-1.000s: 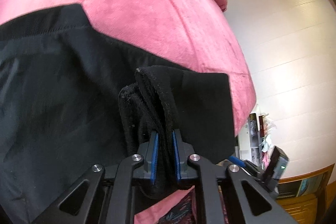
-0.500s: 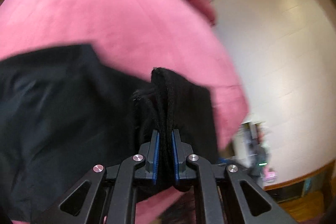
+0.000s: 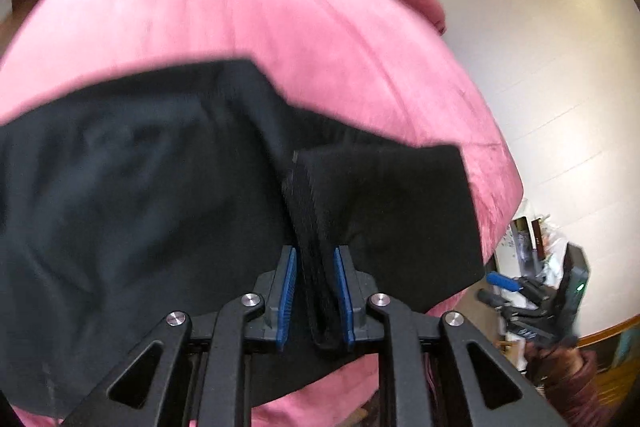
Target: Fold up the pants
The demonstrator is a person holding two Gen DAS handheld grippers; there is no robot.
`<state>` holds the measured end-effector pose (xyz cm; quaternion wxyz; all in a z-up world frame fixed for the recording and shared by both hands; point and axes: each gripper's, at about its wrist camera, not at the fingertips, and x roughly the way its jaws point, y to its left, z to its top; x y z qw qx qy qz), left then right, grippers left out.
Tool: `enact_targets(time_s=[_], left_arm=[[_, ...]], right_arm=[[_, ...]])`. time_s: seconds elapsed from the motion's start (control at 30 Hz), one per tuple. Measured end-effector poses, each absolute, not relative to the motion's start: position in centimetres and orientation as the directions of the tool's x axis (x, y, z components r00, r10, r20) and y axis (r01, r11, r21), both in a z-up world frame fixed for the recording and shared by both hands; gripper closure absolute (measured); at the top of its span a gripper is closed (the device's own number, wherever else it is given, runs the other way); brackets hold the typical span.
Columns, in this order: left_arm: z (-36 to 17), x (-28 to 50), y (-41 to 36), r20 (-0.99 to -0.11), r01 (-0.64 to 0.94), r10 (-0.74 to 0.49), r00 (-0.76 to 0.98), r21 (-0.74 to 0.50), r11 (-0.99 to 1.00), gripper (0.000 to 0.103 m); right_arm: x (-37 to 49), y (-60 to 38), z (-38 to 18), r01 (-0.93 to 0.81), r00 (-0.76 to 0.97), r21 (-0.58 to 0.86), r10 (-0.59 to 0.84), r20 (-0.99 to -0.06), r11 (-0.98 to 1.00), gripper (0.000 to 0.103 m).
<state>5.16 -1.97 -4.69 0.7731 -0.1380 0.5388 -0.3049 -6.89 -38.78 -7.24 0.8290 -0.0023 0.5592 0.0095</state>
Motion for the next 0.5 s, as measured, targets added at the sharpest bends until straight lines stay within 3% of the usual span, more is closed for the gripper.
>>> enact_targets(time_s=[0.3,0.5], left_arm=[[-2.4,6.5,-6.4,-0.695,0.425,-0.652,0.303,-0.514,0.745,0.084],[-6.7,5.5,-7.5,-0.803,0.41,-0.552,0.223,-0.437,0.801,0.084]], right_arm=[[1.3,-34.8,-2.9,-0.06,0.535,0.066,0.088,-0.84,0.996,0.051],[7.5,-33.7,-5.5,-0.005,0.514,0.081,0.072,-0.855,0.997,0.051]])
